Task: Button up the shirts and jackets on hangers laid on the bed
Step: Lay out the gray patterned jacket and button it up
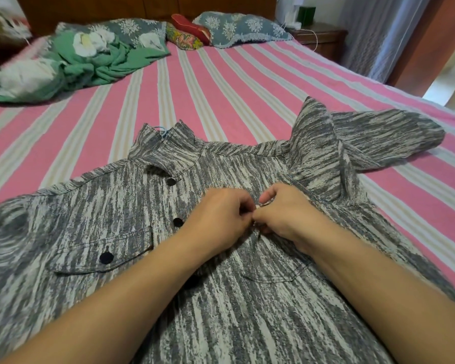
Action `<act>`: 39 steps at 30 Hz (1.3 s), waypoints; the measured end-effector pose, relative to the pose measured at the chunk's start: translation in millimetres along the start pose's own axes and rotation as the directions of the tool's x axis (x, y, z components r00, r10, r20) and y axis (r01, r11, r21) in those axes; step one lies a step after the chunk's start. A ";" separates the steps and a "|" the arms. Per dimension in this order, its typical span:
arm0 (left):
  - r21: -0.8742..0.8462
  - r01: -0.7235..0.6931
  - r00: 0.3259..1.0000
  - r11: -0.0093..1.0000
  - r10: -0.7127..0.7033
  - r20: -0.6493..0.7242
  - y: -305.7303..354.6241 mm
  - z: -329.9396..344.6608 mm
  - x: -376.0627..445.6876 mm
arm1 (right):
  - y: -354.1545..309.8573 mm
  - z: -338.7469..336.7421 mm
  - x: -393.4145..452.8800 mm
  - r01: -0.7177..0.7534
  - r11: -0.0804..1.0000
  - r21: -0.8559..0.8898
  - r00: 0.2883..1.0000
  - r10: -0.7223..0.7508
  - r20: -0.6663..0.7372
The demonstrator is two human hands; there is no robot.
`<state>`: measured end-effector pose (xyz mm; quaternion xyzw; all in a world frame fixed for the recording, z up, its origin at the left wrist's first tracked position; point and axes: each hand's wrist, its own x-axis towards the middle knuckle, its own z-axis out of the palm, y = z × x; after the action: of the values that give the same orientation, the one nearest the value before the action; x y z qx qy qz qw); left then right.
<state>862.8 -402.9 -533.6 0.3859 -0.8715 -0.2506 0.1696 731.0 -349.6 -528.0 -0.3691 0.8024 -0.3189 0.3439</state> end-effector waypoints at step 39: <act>-0.163 -0.035 0.995 0.986 0.049 0.086 -8.9 8.8 -3.1 | 7.4 -17.4 7.1 0.039 0.999 -0.024 0.995 -0.037 0.092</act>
<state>865.7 -403.1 -546.2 0.3408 -0.8630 -0.3339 0.1665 711.0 -346.9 -526.2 -0.4028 0.7827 -0.2978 0.3693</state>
